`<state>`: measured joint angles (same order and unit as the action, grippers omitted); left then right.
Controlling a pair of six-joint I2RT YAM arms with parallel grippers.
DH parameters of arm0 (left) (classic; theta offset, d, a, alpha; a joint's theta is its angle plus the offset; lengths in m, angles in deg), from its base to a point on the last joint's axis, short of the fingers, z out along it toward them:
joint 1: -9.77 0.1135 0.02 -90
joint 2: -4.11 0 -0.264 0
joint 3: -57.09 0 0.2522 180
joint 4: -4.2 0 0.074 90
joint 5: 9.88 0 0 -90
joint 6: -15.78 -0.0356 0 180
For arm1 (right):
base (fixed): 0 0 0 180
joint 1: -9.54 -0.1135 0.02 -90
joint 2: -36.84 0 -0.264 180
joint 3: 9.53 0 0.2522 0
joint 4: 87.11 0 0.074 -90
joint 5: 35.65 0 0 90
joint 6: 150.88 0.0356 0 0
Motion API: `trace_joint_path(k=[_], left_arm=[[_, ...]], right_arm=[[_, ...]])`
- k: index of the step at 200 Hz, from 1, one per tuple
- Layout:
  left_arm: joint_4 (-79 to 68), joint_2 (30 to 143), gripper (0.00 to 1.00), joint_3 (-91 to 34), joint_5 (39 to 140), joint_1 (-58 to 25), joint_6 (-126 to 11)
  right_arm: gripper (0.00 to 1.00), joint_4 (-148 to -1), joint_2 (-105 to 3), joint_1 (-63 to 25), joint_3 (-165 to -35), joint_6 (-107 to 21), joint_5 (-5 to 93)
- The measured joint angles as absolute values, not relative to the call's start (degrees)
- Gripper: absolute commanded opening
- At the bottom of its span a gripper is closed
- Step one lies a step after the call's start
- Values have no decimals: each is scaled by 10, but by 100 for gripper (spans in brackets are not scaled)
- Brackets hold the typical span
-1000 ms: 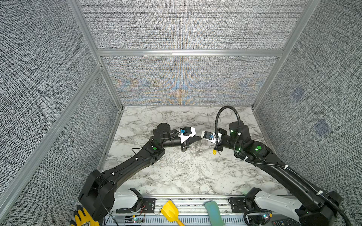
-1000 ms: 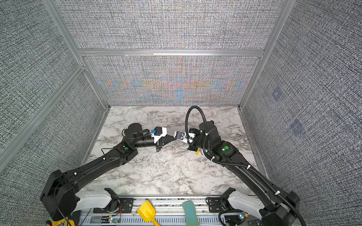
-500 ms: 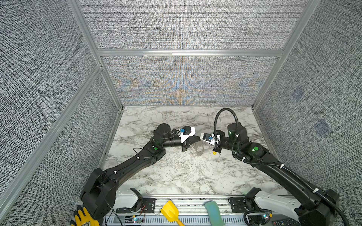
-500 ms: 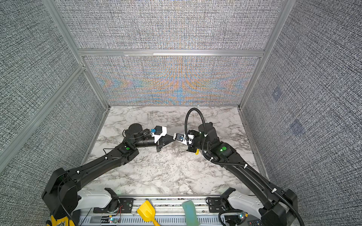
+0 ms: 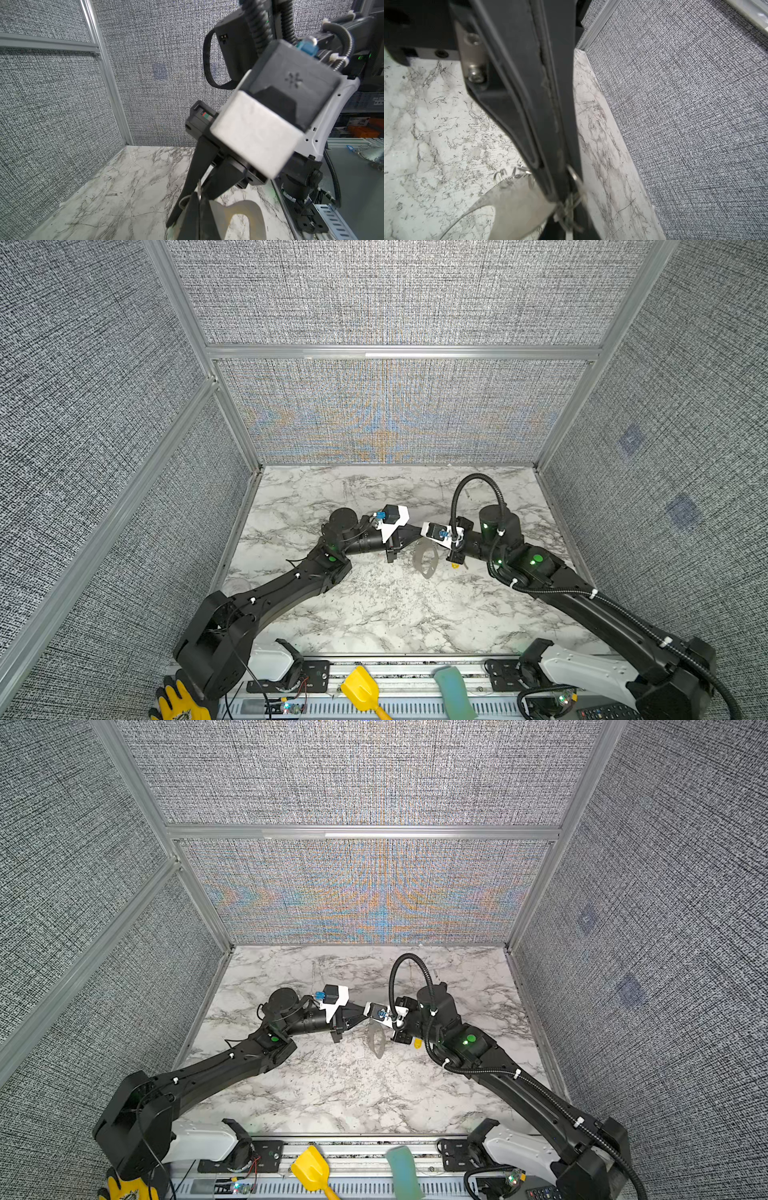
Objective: Remove the keys from the keyring
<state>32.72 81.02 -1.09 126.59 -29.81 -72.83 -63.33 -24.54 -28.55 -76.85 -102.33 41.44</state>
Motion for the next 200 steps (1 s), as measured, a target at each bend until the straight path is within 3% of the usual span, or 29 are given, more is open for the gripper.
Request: trace_joint_path(k=[26, 67, 151, 200], left_arm=[[359, 810, 0, -2, 1266, -290, -707], [405, 811, 0, 5, 1274, -282, -674], [428, 811, 0, 5, 1296, -281, -648], [420, 804, 0, 8, 1297, -281, -659]], right_arm=[[31, -617, -220, -284, -769, -1006, 422], [33, -563, -181, -284, -770, -982, 435], [15, -527, -163, -280, -828, -953, 373], [13, -507, -195, -264, -860, -952, 317]])
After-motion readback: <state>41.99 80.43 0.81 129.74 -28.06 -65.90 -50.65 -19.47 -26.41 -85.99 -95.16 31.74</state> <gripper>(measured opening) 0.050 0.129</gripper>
